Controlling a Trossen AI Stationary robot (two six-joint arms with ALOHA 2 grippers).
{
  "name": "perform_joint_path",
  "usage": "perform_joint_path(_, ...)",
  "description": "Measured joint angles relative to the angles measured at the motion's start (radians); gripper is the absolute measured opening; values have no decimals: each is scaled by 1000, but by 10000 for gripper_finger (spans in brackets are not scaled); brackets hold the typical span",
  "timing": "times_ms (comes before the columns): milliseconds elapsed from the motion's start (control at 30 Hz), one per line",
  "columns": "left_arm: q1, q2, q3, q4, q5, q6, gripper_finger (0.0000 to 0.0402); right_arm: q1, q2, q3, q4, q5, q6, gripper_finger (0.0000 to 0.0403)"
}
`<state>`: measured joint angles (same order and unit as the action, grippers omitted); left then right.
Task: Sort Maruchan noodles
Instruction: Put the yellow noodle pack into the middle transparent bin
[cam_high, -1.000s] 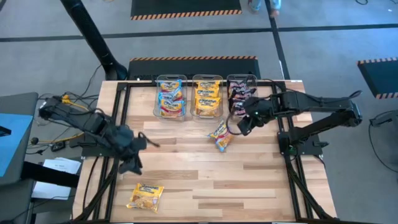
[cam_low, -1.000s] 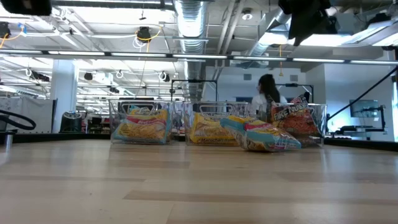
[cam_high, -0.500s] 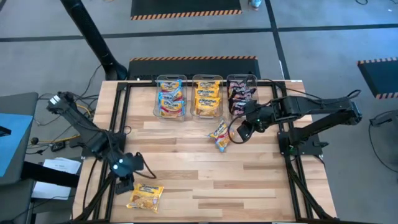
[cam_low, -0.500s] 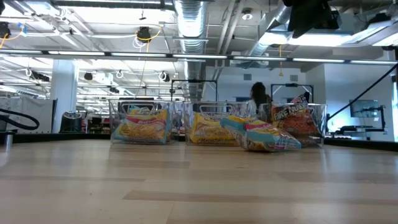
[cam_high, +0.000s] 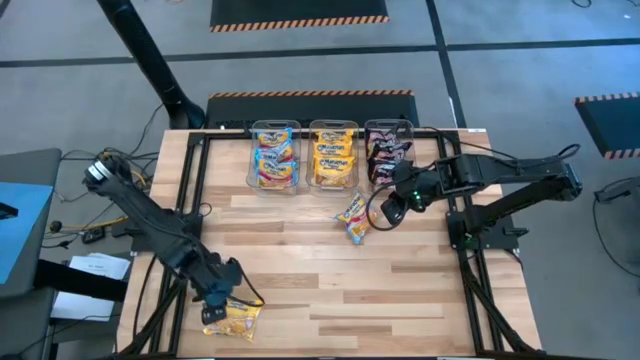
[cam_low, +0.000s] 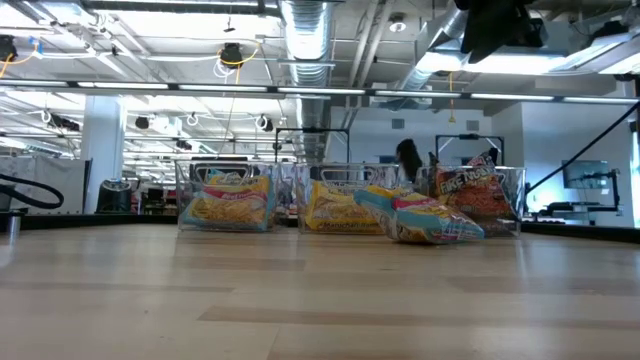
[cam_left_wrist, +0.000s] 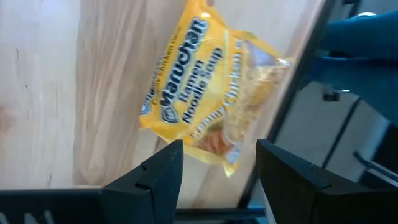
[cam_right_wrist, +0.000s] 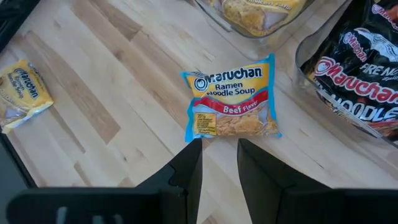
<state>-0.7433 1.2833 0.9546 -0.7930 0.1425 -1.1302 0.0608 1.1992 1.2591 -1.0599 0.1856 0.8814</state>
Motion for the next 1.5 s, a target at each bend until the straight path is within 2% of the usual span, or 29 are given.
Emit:
perform_joint_path(300, 1, 161, 0, 101, 10, 22, 188, 0, 0, 0, -1, 0, -40, 125)
perform_joint_path(600, 1, 224, 0, 220, -5, 11, 188, 0, 0, 0, -1, 0, -69, 125)
perform_joint_path(833, 0, 322, 0, 229, 60, 11, 188, 0, 0, 0, -1, 0, -78, 125)
perform_joint_path(1233, 0, 409, 7, 232, 58, -20, 187, 0, 0, 0, -1, -1, -79, 125)
perform_joint_path(1367, -3, 409, 6, 230, 15, -29, 165, 0, 0, 0, -1, -1, -79, 125)
perform_joint_path(1500, -2, 410, 4, 234, -71, -31, 111, 0, 0, 0, 0, -1, -78, 125)
